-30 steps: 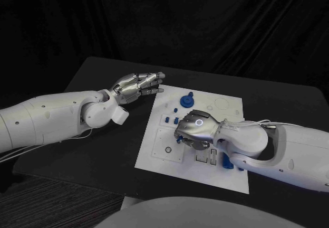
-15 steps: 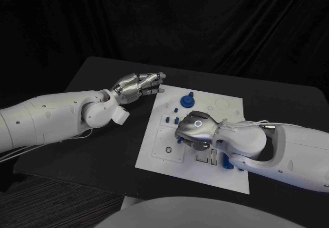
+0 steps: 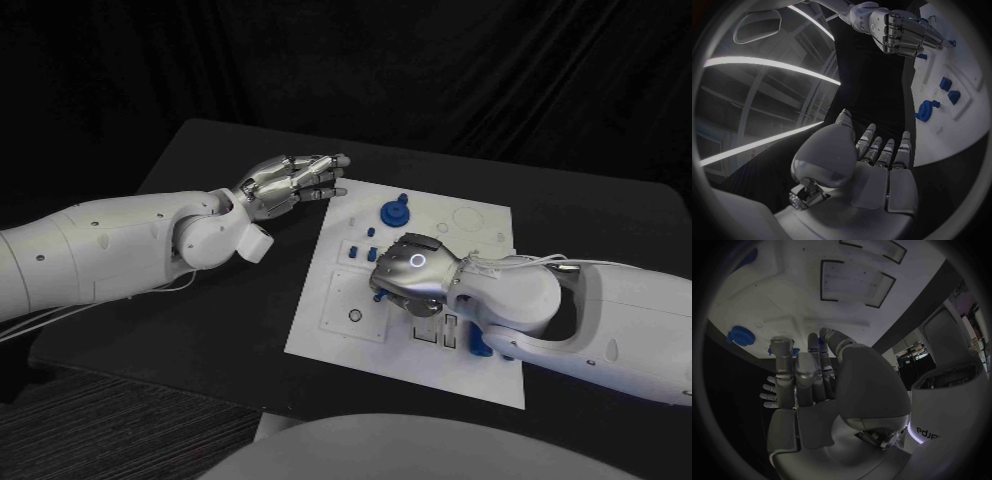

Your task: Assemble the parts on the task board

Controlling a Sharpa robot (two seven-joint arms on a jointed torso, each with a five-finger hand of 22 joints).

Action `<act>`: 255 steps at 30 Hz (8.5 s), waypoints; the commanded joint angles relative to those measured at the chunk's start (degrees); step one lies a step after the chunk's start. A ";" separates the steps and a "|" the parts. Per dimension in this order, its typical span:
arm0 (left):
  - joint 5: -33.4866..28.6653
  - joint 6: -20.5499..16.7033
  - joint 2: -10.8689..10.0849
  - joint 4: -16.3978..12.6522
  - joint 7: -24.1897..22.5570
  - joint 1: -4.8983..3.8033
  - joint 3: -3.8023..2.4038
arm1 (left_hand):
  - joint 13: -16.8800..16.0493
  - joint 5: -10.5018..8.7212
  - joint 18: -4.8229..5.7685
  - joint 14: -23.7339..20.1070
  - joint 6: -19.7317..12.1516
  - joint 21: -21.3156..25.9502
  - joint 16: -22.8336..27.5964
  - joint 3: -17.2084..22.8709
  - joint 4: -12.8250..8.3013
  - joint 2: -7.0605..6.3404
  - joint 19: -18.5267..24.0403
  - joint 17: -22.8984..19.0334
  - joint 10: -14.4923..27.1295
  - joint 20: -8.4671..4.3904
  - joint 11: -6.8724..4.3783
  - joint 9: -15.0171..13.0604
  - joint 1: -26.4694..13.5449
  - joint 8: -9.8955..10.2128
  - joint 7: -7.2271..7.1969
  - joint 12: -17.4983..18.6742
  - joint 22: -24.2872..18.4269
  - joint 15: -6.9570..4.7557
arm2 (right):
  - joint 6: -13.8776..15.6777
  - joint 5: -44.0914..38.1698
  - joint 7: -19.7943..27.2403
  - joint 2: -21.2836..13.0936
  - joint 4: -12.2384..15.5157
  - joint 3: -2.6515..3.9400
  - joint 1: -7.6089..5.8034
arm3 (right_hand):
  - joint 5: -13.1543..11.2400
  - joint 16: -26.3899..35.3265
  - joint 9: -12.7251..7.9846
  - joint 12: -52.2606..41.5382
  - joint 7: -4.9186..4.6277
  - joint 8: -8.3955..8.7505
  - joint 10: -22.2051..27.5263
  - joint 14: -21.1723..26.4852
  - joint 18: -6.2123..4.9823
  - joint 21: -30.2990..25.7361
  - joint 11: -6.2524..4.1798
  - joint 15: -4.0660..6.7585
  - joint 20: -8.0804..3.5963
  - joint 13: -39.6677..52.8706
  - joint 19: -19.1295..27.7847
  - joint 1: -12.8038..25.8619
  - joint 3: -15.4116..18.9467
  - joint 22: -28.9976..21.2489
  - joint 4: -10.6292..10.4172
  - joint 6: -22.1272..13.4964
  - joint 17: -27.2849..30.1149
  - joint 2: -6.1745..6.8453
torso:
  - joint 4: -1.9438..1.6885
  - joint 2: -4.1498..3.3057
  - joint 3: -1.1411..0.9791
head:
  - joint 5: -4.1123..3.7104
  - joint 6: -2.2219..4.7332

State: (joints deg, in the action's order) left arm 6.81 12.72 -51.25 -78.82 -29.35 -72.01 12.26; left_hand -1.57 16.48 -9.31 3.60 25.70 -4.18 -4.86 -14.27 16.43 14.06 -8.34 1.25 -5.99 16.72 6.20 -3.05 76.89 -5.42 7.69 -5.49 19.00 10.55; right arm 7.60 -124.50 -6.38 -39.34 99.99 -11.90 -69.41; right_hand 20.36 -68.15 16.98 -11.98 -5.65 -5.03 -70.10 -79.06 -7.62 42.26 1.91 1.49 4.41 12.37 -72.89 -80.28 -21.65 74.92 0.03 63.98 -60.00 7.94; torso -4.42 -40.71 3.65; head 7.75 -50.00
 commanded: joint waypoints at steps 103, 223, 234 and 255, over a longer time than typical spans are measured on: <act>-0.30 1.21 0.23 0.21 0.01 0.50 -0.05 | -0.19 0.11 -0.52 0.01 0.69 -0.42 -0.41 -0.34 0.00 0.47 -0.64 0.06 -0.59 -0.05 0.73 -0.08 0.15 -0.42 0.53 -0.97 0.17 0.30 | 1.86 -0.87 -2.32 -0.03 0.36 0.03 0.34 | -1.78 1.64 -0.15 -0.14 0.08 1.01 0.06 1.55 -0.72 -3.12 -0.16 0.23 -0.29 1.53 1.61 -0.04 -0.13 4.03 1.05 -2.79 1.71 0.33 | -0.02 0.02 0.01 | 0.45 0.00; -0.30 1.77 0.48 0.51 1.25 0.75 -0.05 | -0.17 0.14 -0.47 0.03 0.86 -0.48 -0.50 -0.46 0.00 0.52 -0.72 0.07 -0.57 -0.05 0.79 -0.09 0.18 -0.59 0.61 -1.06 0.08 0.35 | 1.21 -0.87 -2.47 -0.42 0.86 0.03 0.35 | -3.53 1.91 -0.01 0.02 0.51 1.07 0.18 1.70 -0.76 -3.60 -0.29 0.28 -0.16 1.87 1.61 0.87 0.14 3.89 0.56 -3.26 2.09 0.47 | -0.04 0.02 0.00 | 0.58 0.00; -0.30 1.85 0.54 0.54 1.38 0.76 -0.05 | -0.17 0.17 -0.46 0.02 0.91 -0.50 -0.51 -0.48 -0.02 0.54 -0.75 0.07 -0.57 -0.05 0.80 -0.09 0.20 -0.62 0.62 -1.09 0.07 0.35 | 1.18 -0.87 -2.54 -0.41 0.86 0.03 0.35 | -3.55 1.86 -0.01 0.02 0.59 1.10 0.16 1.67 -0.74 -3.45 -0.31 0.30 -0.16 1.89 1.55 0.88 0.13 3.92 0.56 -3.36 2.02 0.49 | -0.05 0.02 -0.01 | 0.60 0.00; -0.30 2.02 0.64 0.65 1.50 0.79 -0.05 | -0.17 0.17 -0.45 0.04 0.98 -0.51 -0.53 -0.49 -0.02 0.53 -0.77 0.07 -0.57 -0.05 0.82 -0.10 0.21 -0.66 0.64 -1.10 0.08 0.35 | 1.22 -0.87 -2.64 -0.47 0.96 0.03 0.35 | -3.06 1.84 1.41 0.11 1.35 -0.41 0.01 1.57 -0.76 -3.70 -0.58 0.56 -0.32 2.22 1.35 0.48 0.14 3.97 0.94 -1.36 1.99 0.27 | -0.04 0.03 0.00 | 0.69 0.00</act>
State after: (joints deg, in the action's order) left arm 6.81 13.94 -50.73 -78.11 -27.35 -71.32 12.26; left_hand -1.67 16.48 -9.30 3.60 26.31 -4.40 -5.08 -14.44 16.27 14.06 -8.73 1.24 -6.45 16.71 6.65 -3.07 76.89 -5.85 8.30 -6.38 19.11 10.55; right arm 8.88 -124.83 -7.84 -39.74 100.74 -11.90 -69.18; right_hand 16.98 -66.56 18.21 -12.20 -4.38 -5.09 -70.29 -77.64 -7.60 38.75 1.71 1.68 4.21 14.50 -71.45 -79.83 -21.58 74.90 0.72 62.15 -58.00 8.38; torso -4.45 -40.68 3.65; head 8.40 -50.00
